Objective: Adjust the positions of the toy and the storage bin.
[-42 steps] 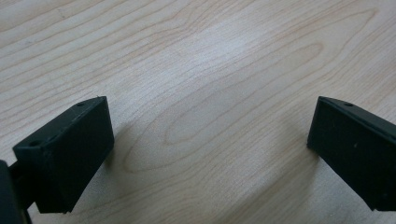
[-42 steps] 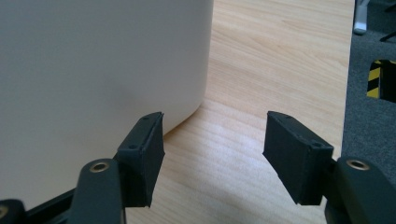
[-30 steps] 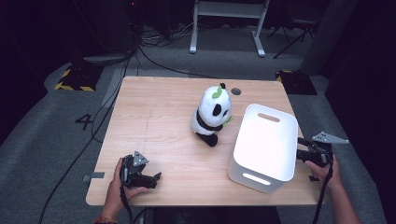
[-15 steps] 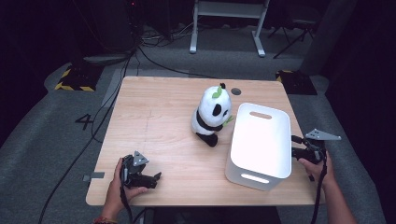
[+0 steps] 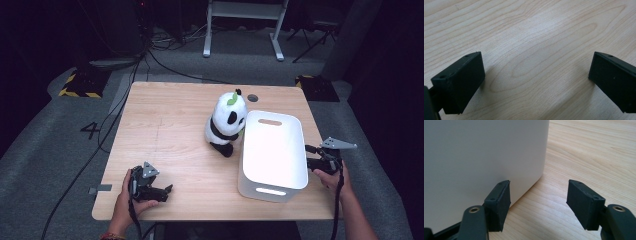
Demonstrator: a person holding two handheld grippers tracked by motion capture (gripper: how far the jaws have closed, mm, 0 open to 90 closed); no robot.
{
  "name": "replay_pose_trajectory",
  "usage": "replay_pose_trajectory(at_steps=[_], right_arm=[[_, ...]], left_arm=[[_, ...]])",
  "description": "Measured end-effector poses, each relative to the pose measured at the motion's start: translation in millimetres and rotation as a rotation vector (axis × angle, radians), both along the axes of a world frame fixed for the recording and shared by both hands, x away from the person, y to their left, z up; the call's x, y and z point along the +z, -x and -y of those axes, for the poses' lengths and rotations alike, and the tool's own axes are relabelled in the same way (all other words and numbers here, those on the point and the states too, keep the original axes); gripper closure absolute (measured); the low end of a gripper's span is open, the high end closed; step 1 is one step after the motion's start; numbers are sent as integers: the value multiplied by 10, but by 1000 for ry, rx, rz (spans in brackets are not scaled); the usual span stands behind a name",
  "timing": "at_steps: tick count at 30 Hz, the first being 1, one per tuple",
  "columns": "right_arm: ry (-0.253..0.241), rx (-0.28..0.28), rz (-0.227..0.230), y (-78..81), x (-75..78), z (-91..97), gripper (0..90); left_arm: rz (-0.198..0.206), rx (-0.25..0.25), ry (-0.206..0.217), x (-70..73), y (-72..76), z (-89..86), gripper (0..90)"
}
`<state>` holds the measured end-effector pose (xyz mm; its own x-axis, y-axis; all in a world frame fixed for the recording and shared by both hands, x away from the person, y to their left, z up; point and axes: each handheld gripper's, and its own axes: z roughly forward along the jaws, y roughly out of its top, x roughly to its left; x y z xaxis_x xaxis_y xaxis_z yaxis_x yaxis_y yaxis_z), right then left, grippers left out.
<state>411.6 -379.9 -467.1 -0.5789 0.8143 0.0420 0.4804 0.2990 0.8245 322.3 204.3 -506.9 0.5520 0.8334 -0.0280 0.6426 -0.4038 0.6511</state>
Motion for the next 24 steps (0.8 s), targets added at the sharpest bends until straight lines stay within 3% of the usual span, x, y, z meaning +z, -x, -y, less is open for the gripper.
replay_pose_trajectory(at_steps=[9,13,17,18,20,22,24], right_arm=[[42,25,0,31,-28,-78,296],[84,27,-23,95,-111,-50,280],[104,21,-44,170,-221,6,273],[119,22,-52,185,-240,15,268],[133,22,-62,217,-267,22,264],[152,26,-67,248,-290,13,256],[165,34,-74,269,-313,21,249]], left_arm=[[1,-17,-6,4,-1,4,5],[-6,-28,-2,4,-9,8,3],[-31,-26,-32,50,-68,54,13],[-8,-24,-38,65,-86,66,54],[-1,-27,-37,98,-144,102,223],[3,-26,-38,124,-187,151,139],[21,-46,-2,159,-222,189,193]])
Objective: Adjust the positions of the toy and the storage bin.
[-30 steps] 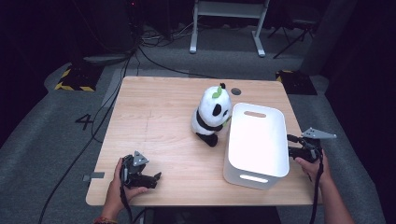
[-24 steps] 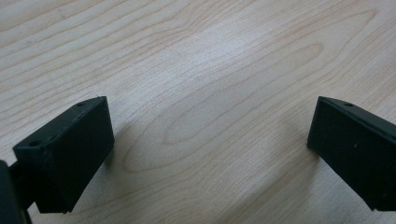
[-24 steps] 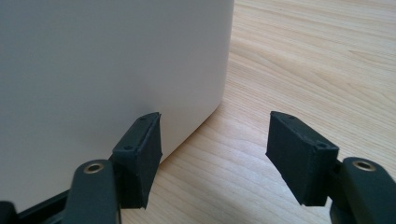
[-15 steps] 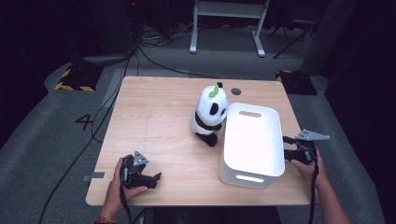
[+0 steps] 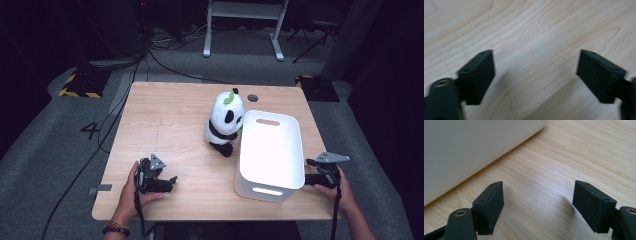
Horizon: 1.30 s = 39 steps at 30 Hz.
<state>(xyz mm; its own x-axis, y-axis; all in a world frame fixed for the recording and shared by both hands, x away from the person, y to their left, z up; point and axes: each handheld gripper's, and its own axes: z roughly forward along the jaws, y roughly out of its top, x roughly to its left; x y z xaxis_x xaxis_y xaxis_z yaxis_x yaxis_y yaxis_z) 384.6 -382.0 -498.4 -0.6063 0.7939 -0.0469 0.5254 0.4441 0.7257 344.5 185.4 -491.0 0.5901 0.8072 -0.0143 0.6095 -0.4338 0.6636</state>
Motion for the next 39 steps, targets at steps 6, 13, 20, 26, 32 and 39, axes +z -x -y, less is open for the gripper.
replay_pose_trajectory(at_steps=[6,13,20,26,32,39], right_arm=[[-20,13,-4,34,-2,7,237],[-17,-2,-5,69,-22,-35,224],[-12,4,1,68,-32,-13,222],[-26,-2,-3,78,-41,-15,224],[-35,14,-9,76,-48,-9,220],[-40,21,-6,88,-54,-11,219]], left_arm=[[31,-32,-20,76,-98,159,157],[66,-41,39,268,-289,286,158],[112,-29,84,489,-594,461,157],[105,-39,79,553,-814,714,157],[123,-78,41,591,-964,1031,157],[142,-106,16,625,-1097,1307,157]])
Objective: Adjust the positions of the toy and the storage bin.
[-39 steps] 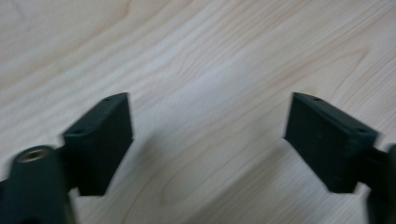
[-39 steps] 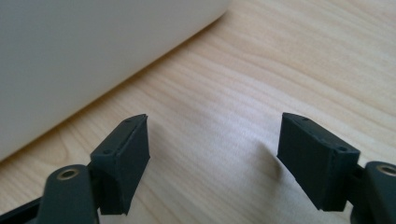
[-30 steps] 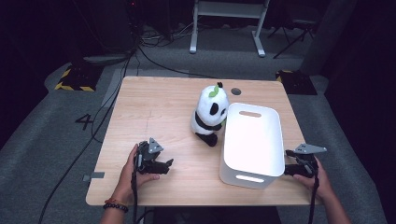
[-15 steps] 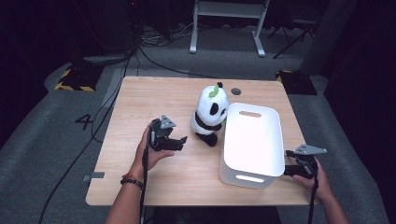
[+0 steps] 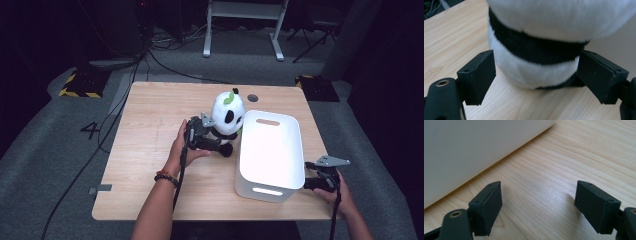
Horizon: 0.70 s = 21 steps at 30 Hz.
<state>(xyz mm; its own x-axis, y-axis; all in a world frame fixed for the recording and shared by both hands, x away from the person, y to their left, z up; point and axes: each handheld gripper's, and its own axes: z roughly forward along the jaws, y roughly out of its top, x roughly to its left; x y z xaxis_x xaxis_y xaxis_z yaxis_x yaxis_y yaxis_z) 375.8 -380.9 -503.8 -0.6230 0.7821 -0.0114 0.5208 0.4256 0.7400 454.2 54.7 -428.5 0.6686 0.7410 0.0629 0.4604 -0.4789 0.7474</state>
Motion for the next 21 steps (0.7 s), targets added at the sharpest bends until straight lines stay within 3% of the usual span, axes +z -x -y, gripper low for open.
replay_pose_trajectory(at_steps=[3,6,10,14,18,21], right_arm=[[-1,5,-2,4,1,-3,219],[3,15,4,4,-2,3,219],[1,14,4,5,-3,-1,219],[-1,15,0,10,-1,-3,220],[-4,21,-1,12,-1,-4,220],[-6,18,-2,20,-2,-8,220]], left_arm=[[-10,-11,-28,-45,-54,95,155],[-33,-6,-28,-117,-87,150,146],[-35,20,-47,-191,-130,201,80],[-12,50,-22,-201,-168,214,63],[-5,43,-43,-236,-196,258,36],[-17,53,0,-282,-238,238,34]])
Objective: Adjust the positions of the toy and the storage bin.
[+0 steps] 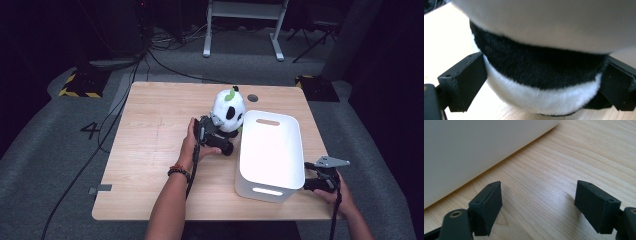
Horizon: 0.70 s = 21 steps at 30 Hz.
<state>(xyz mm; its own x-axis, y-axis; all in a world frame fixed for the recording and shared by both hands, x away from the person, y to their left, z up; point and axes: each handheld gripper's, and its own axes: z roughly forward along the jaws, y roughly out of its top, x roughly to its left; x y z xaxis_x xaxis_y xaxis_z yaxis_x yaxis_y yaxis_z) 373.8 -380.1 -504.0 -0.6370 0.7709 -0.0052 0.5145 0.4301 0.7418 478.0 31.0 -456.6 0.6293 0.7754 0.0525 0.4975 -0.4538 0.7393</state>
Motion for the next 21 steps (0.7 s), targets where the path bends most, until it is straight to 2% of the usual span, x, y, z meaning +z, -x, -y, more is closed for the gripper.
replay_pose_trajectory(at_steps=[2,4,5,8,9,11,13,15,17,18,20,21], right_arm=[[-7,-6,-3,3,-1,-8,220],[0,2,0,0,0,0,220],[-2,2,0,0,-1,-1,221],[-2,4,3,6,-1,-6,235],[-1,7,6,7,-2,-4,240],[3,16,7,5,-1,4,240],[-4,7,5,7,-2,-6,239],[-3,9,5,7,-2,-4,239],[-6,5,5,9,-3,-7,240],[5,13,9,5,-3,3,240],[2,11,9,6,-3,1,239],[2,13,10,8,-3,2,239]], left_arm=[[-11,5,14,-42,-9,-16,43],[-9,-3,24,-61,-18,-37,116],[12,-5,26,-71,-31,-49,158],[12,-5,23,-76,-27,-70,251],[21,-7,10,-76,-25,-77,289],[14,-11,18,-77,-17,-70,361],[20,-19,-3,-54,-18,-78,423],[34,-6,10,-49,-5,-75,495],[42,3,10,-36,5,-89,538],[59,4,21,-35,5,-105,559],[45,7,37,-37,20,-114,582],[50,5,31,-29,24,-133,589]])
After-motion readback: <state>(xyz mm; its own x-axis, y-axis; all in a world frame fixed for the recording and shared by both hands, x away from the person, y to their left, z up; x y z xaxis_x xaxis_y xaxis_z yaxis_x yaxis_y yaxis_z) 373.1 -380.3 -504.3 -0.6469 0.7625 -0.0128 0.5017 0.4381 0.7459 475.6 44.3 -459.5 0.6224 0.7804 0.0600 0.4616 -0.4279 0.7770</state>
